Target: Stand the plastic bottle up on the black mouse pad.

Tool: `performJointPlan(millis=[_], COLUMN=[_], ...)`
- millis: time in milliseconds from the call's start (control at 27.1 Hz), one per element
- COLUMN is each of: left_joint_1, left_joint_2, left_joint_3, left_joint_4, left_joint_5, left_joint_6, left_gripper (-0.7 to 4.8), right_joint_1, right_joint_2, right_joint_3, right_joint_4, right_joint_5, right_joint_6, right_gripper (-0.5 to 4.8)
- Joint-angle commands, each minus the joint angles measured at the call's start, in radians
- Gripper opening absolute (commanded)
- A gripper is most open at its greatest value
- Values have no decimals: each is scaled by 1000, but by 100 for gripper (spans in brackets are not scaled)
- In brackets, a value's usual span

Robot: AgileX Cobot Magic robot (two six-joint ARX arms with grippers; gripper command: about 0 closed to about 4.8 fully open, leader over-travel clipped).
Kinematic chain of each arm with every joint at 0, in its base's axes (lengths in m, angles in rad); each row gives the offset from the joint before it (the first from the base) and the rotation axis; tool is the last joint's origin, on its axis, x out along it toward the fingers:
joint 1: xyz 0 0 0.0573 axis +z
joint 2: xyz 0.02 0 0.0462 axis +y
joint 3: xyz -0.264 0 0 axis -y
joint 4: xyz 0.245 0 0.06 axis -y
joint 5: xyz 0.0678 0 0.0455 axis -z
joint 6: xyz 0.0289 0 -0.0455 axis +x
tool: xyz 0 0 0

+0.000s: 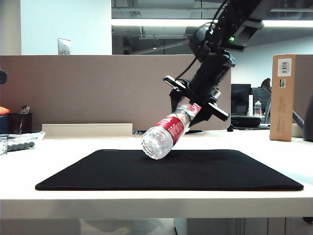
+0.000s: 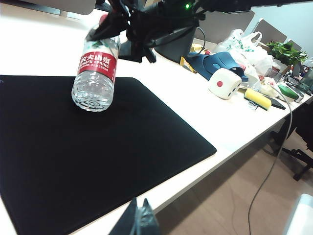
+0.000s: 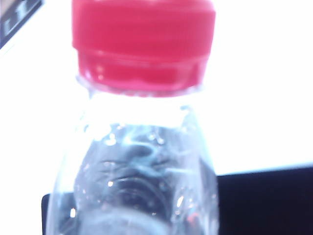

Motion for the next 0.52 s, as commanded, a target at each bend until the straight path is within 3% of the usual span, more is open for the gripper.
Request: performJointPlan(millis=[37,148,332,406,517], left_joint_1=[2,2,2,2,2], left_joint_2=[0,0,0,0,0], left_joint_3=[5,5,5,5,5], left_joint_4=[8,8,10,16,23], left_joint_5=[-11,-11,-12,-20,-19], left_joint_6=[1,1,1,1,-3], left_gripper=[-5,-5,-5,-5,-5], right_joint_1=[24,43,88,141,181], right_joint_2=[-58,-96,-148,-188,-215], right_joint_3=[8,8,8,-21,-82], right_joint_4=[119,171,199,295,415], right_joint_5=[31,4,13,73,80], right_joint_6=[-210,-334,-434,-538,-554], right_gripper=[-9,-9,-9,-9,-9])
